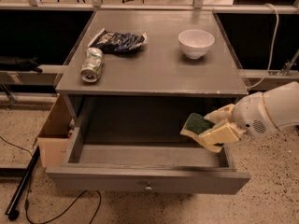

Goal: Place sponge into top drawer

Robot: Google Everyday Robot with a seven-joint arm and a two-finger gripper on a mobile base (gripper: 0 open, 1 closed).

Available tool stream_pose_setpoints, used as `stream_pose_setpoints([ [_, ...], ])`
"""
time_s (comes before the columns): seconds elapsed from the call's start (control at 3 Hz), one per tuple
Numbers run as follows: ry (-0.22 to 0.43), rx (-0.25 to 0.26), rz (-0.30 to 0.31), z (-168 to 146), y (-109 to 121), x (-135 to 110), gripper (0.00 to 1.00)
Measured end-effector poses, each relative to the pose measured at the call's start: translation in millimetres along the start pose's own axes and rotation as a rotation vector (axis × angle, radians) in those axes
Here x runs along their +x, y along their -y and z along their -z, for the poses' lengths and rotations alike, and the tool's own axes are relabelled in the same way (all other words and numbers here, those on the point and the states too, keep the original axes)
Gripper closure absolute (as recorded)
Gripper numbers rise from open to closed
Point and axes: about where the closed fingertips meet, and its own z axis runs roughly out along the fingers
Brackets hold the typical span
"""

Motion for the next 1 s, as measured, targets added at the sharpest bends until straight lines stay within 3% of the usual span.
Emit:
stream_pose_setpoints([
  [0.33,0.003,0.004,-0.012,-8.8,7.7,1.3,1.0],
  [0.67,0.056,0.014,-0.047,-34.4,18.9,5.8,1.0],
  [1.0,0.12,0.02,-0.062,-77.8,14.9,4.3,1.0],
])
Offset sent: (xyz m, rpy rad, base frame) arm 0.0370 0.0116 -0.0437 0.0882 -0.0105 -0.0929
